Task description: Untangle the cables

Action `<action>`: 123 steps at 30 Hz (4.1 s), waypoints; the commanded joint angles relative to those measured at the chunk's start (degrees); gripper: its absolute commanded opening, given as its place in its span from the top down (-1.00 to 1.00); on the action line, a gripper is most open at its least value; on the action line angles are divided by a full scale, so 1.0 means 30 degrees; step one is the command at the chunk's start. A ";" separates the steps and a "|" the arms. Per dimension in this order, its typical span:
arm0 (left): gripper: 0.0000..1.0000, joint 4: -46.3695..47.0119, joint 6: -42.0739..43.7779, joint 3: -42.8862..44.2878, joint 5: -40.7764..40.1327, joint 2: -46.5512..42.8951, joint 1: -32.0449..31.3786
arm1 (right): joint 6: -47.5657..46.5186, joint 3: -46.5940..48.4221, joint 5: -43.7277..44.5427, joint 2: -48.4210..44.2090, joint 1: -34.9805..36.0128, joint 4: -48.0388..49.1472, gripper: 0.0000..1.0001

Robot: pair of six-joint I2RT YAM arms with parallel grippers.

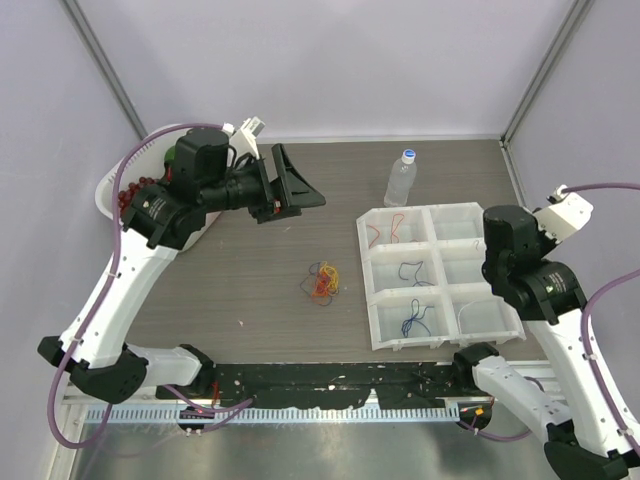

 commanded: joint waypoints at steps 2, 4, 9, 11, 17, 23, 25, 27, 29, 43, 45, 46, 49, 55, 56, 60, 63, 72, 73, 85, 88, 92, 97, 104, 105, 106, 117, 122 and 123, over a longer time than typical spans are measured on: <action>-0.62 0.0641 0.0354 0.1012 0.0904 0.0418 0.0121 | -0.1536 0.3606 0.0663 0.1794 -0.0101 0.2217 0.99; -0.62 0.0641 0.0325 0.1013 0.0933 0.0361 0.0180 | -0.2707 0.5219 0.0810 0.2791 -0.0101 0.3125 0.99; -0.62 0.0407 0.0383 0.0808 0.0758 0.0039 0.0297 | -0.5402 0.8507 0.1045 0.4811 -0.0101 0.5059 0.99; -0.62 0.0406 0.0383 0.0574 0.0728 -0.0166 0.0385 | -0.5960 0.8862 0.1249 0.5078 -0.0101 0.5528 0.99; -0.63 0.0523 0.0325 0.0134 0.0728 -0.0460 0.0473 | -0.5204 0.5673 0.1338 0.3705 -0.0247 0.5970 0.99; -0.63 0.0465 0.0383 0.0075 0.0962 -0.0402 0.0560 | -0.3124 0.1399 0.1865 0.0981 -0.0277 0.4273 0.99; -0.63 0.0465 0.0383 0.0075 0.1051 -0.0343 0.0590 | -0.2567 0.0459 0.1982 0.0102 -0.0277 0.3629 0.99; -0.63 0.0465 0.0412 0.0104 0.1110 -0.0314 0.0619 | -0.2068 -0.0187 0.2245 -0.0690 -0.0277 0.2808 0.99; -0.63 0.0436 0.0383 0.0104 0.1139 -0.0314 0.0590 | -0.1979 -0.0773 0.2334 -0.1423 -0.0276 0.2543 0.99; -0.63 0.0670 -0.0027 -0.0364 0.1314 -0.0752 0.0590 | 0.3671 -0.3852 -0.3053 -0.0665 -0.0277 0.2131 0.99; -0.63 0.0495 0.0002 -0.0539 0.1227 -0.0928 0.0619 | 0.4433 -0.4145 -0.4485 -0.0459 -0.0277 0.2190 0.99; -0.63 0.0436 0.0002 -0.0656 0.1168 -0.0987 0.0590 | 0.4988 -0.4378 -0.4811 -0.0458 -0.0277 0.2191 0.99; -0.62 0.0289 -0.0027 -0.1037 0.1051 -0.1338 0.0590 | 0.5929 -0.4964 -0.5954 -0.0692 -0.0277 0.1723 0.99; -0.63 0.0669 -0.0320 -0.1946 0.1226 -0.1661 0.0590 | 0.4733 -0.5231 -0.4788 0.0301 -0.0569 0.1136 0.99; -0.63 0.0670 -0.0320 -0.1976 0.1342 -0.1603 0.0590 | 0.4295 -0.5114 -0.4408 0.0942 -0.0715 0.1194 0.99; -0.62 0.0612 -0.0320 -0.1889 0.1519 -0.1457 0.0590 | 0.2597 -0.5142 -0.3583 0.2584 -0.1680 0.2595 0.99; -0.62 0.0465 -0.0291 -0.1742 0.1490 -0.1486 0.0590 | 0.0957 -0.5230 -0.5046 0.3875 -0.3520 0.4093 0.99; -0.62 -0.1087 0.0617 -0.2559 0.0964 -0.1719 0.0619 | -0.0430 -0.4671 -0.9640 0.8272 -0.4847 0.5706 0.99; -0.62 -0.1117 0.0647 -0.2736 0.0731 -0.1778 0.0619 | 0.0386 -0.5282 -0.9996 0.8127 -0.4847 0.5822 0.99; -0.61 -0.1000 0.0588 -0.3470 0.0670 -0.1486 0.0619 | 0.0718 -0.6667 -1.1495 0.7511 -0.4906 0.6381 0.16; -0.61 -0.1087 0.0705 -0.3644 0.0495 -0.1456 0.0619 | -0.0129 -0.5383 -1.0852 0.6956 -0.4877 0.5098 -0.17; -0.61 -0.1088 0.0823 -0.5018 -0.0177 -0.1690 0.0590 | -0.1478 -0.3213 -1.0672 0.6019 -0.4877 0.3133 -0.28; -0.53 0.0578 -0.0464 -0.8795 -0.0763 -0.2510 0.0591 | -0.3352 -0.1307 -1.2456 0.4350 -0.2893 0.3360 -0.27; -0.16 0.3213 -0.1429 -1.2899 -0.2434 -0.2512 0.0619 | -0.1899 -0.3732 -2.1423 0.4842 0.4279 1.0972 -0.18; -0.13 0.3828 -0.1839 -1.3658 -0.2523 -0.2453 0.0619 | -0.1572 -0.4316 -2.1803 0.5309 0.4932 1.2662 -0.15; -0.12 0.4849 -0.2133 -1.4216 -0.2727 -0.2365 0.0648 | -0.0960 -0.4699 -2.1893 0.5951 0.6243 1.3520 -0.09; -0.04 0.8753 -0.2984 -1.6653 -0.2055 0.2172 0.1117 | -0.1596 -0.3063 -2.1339 0.9738 0.9860 1.4175 -0.03; 0.10 0.9691 -0.3628 -1.6946 -0.2026 0.3786 0.1117 | -0.2418 -0.2768 -2.0723 0.9035 0.9860 1.2973 -0.03; 0.14 0.9867 -0.3717 -1.7034 -0.2054 0.4020 0.1117 | -0.2360 -0.2885 -2.0693 0.8802 0.9860 1.2943 -0.04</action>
